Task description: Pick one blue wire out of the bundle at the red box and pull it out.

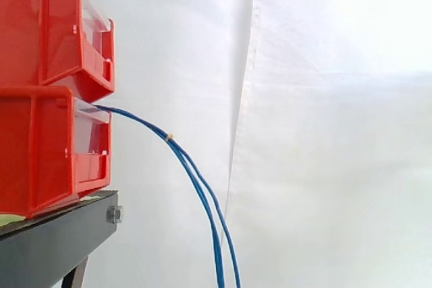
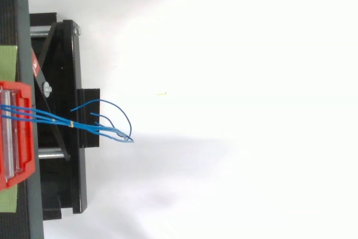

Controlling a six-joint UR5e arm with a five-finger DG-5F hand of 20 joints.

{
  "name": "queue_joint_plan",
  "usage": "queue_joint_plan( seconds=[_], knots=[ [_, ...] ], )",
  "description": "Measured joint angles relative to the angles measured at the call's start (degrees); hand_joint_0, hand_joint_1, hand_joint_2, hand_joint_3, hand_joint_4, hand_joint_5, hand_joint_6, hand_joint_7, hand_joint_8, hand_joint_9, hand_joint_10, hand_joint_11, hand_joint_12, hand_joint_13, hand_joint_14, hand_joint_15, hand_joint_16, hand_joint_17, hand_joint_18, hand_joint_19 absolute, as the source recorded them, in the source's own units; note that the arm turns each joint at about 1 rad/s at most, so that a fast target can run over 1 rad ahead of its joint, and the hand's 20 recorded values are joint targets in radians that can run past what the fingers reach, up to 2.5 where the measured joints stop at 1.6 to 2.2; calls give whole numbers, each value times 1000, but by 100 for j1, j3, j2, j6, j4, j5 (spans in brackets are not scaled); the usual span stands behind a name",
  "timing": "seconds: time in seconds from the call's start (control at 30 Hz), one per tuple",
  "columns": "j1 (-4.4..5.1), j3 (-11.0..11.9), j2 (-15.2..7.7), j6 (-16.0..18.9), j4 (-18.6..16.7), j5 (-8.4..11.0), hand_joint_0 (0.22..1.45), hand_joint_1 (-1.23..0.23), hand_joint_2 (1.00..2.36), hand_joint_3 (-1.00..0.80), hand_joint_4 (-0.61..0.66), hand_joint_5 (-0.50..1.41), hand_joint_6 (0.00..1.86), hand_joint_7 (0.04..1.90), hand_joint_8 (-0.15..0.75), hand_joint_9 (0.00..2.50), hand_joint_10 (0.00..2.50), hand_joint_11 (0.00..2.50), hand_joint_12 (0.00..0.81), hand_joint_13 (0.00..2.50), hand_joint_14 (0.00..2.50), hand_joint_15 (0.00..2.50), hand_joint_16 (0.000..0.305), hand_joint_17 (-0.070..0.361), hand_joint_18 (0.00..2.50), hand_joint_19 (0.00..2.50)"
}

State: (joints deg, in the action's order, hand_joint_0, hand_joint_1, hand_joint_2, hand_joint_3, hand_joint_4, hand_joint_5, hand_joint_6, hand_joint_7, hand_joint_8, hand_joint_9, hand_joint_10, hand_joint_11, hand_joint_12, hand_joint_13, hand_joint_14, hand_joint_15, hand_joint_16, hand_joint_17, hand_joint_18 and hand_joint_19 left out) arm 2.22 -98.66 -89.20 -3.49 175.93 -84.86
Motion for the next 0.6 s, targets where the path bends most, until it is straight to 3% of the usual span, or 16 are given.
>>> queue_joint_plan(
  seconds=[0.27, 0.6],
  knots=[
    [-31, 1, 3, -169, -10, 6, 497, -492, 1000, -500, 187, -233, 501, 614, 227, 258, 0, 0, 334, 0, 0, 44, 61, 137, 0, 219],
    [4, 0, 3, -178, 52, 7, 496, -492, 1000, -500, 189, -232, 501, 618, 227, 263, 0, 0, 334, 0, 1, 49, 61, 137, 0, 223]
  ],
)
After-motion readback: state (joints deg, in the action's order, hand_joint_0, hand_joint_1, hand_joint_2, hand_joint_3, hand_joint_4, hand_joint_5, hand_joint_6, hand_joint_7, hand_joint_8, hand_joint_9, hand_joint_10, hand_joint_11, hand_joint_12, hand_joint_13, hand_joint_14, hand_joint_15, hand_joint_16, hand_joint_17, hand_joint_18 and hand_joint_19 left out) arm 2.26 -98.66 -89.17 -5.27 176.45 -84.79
